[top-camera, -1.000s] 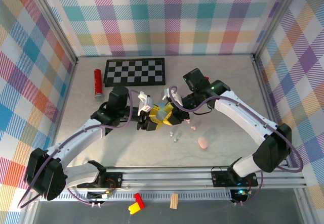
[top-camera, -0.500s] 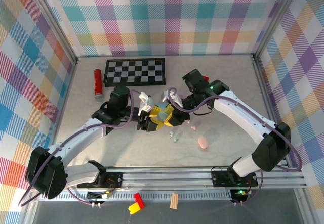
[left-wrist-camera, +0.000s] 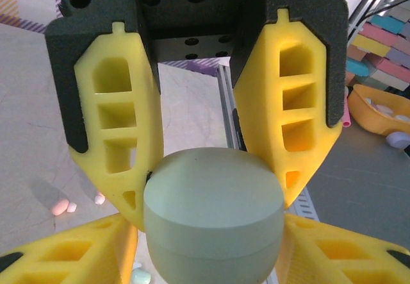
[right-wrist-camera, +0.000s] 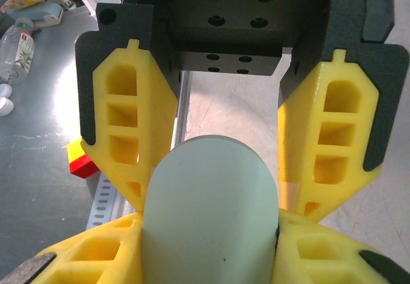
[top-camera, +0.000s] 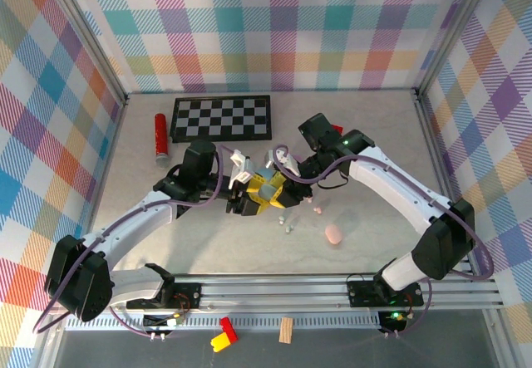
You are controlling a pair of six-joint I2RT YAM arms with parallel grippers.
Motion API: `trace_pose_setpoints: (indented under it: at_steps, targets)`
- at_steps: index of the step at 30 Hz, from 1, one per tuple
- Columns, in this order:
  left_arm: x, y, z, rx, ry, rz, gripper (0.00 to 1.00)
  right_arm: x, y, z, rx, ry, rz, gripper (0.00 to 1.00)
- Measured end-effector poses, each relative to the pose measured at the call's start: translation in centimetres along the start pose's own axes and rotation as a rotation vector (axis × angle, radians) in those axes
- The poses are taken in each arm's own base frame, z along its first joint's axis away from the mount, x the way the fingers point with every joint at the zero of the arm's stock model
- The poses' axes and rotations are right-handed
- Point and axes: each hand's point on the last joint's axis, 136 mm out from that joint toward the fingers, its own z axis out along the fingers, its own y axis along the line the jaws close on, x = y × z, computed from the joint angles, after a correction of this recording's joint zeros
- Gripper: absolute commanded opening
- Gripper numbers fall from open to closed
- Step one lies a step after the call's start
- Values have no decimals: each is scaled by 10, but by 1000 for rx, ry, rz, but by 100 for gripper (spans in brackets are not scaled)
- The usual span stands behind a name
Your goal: Insert wireless bluetooth earbuds into charging case
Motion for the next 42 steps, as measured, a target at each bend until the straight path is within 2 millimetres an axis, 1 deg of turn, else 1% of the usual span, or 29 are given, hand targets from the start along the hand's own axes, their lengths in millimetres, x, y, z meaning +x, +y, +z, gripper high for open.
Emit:
trace_pose_setpoints:
  at_steps: [2, 5, 12, 23, 29, 32, 38, 40, 42]
  targets:
    - [1, 0, 0, 0, 2, -1, 56, 1, 0, 0, -2, 3, 4, 23]
    - [2, 0, 0, 1, 7, -8, 50, 2, 0, 1, -5, 6, 7, 22]
    - [4, 0, 1, 10, 14, -16, 45, 5, 0, 2, -5, 20, 13, 24]
    - [7, 2, 1, -7, 24, 18, 42, 4, -5, 2, 18, 23, 54, 48]
    - [4, 5, 1, -21, 17, 40, 42, 1, -8, -1, 34, 7, 82, 52]
    - [3, 6, 1, -24, 14, 46, 42, -1, -8, -2, 40, 0, 93, 55]
    - [1, 11, 1, -49, 7, 67, 42, -3, -9, -7, 61, -24, 100, 73]
    - [1, 11, 1, -49, 1, 76, 42, -2, -8, -8, 72, -32, 87, 74]
    - [-1, 8, 2, -34, -9, 88, 42, -2, -12, -9, 97, -38, 74, 73]
